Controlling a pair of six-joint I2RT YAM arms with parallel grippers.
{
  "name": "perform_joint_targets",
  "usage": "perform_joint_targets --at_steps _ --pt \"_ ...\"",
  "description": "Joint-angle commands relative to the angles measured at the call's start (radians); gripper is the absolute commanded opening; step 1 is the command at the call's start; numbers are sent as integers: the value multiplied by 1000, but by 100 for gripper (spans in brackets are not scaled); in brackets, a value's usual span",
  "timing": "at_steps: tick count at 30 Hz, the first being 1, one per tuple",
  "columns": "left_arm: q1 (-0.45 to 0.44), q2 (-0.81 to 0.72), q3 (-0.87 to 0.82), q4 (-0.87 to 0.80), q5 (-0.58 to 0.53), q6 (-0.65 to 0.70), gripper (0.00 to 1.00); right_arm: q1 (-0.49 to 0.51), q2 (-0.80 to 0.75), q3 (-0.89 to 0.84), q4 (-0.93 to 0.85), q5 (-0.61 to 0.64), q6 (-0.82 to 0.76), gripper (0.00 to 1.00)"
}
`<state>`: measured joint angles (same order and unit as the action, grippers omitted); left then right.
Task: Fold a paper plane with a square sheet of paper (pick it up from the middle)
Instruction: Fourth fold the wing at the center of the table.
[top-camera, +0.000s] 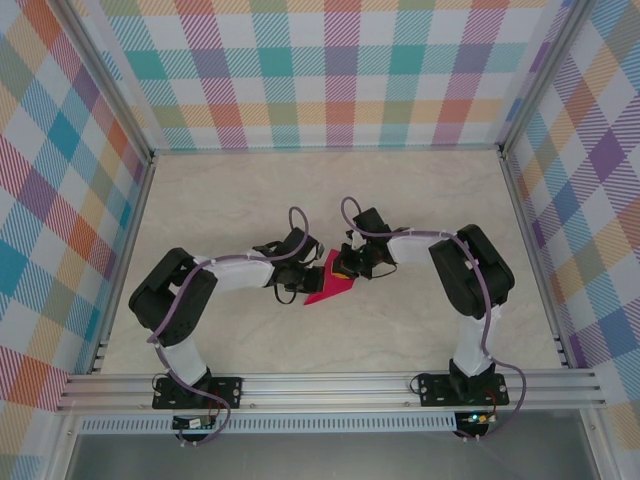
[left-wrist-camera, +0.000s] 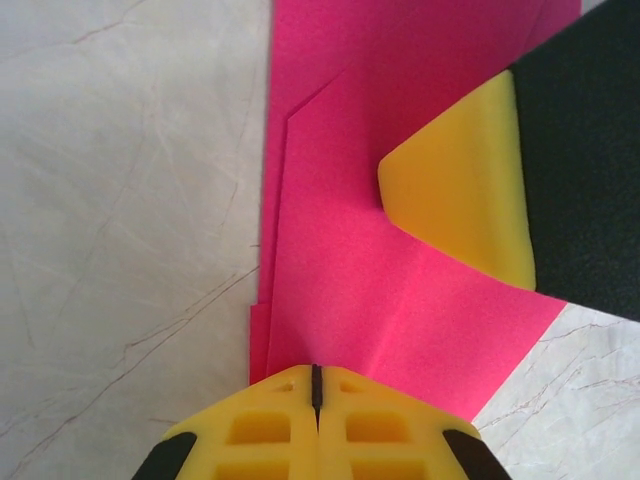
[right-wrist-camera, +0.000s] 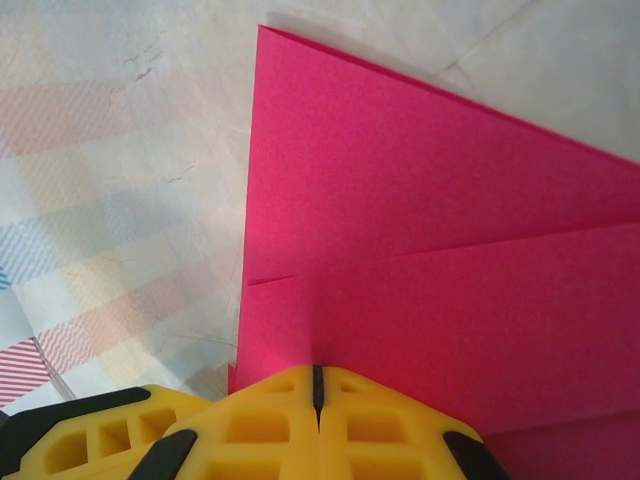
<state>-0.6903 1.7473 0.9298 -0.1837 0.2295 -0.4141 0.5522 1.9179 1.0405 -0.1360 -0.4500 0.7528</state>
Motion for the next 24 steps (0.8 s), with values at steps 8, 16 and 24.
perform_joint_targets --at_steps 8,16,24 --pt "-2 -180 -52 69 -1 -402 23 0 36 2 -146 141 33 0" --pt "1 -161 -137 193 68 -531 24 0 56 10 -168 140 39 0" --pt "3 -75 -130 262 97 -563 11 1 70 7 -174 136 40 0"
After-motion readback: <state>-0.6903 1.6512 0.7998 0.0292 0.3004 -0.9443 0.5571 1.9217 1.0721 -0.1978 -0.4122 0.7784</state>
